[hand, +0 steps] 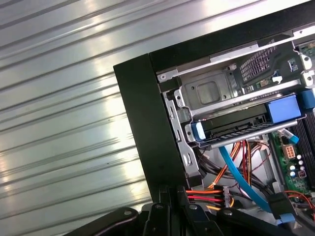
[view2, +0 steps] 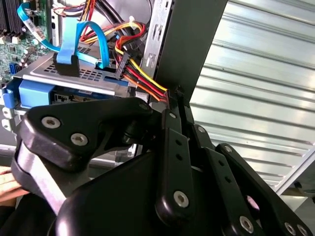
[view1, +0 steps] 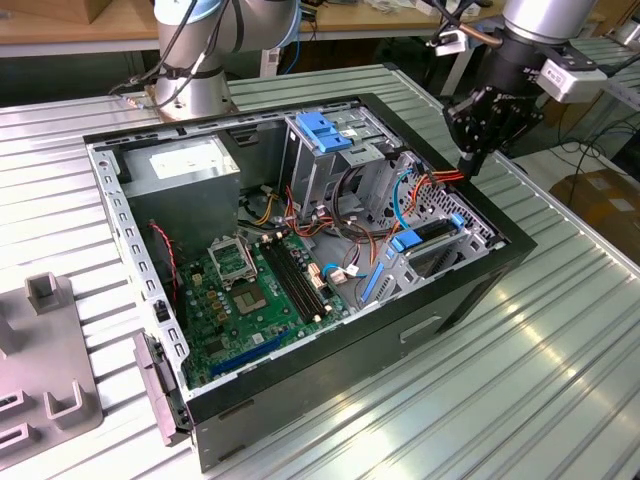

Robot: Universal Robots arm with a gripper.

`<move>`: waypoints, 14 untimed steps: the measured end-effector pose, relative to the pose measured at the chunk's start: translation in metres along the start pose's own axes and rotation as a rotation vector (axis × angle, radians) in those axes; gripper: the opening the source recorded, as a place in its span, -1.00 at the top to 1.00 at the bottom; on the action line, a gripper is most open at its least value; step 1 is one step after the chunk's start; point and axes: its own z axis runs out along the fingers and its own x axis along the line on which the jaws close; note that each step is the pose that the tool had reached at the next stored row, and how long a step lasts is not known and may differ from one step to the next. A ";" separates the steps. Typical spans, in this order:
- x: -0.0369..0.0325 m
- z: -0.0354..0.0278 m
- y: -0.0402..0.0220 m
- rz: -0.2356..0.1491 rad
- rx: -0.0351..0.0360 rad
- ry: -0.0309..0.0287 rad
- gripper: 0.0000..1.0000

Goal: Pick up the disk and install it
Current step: 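Insert the first disk wire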

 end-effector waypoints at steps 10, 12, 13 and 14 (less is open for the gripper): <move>-0.0044 -0.0006 0.0014 0.066 -0.0058 -0.0018 0.68; -0.0099 -0.0010 0.0032 0.066 -0.0060 -0.0017 0.68; -0.0117 -0.0010 0.0038 0.067 -0.0059 -0.0017 0.68; -0.0146 -0.0011 0.0046 0.067 -0.0059 -0.0017 0.68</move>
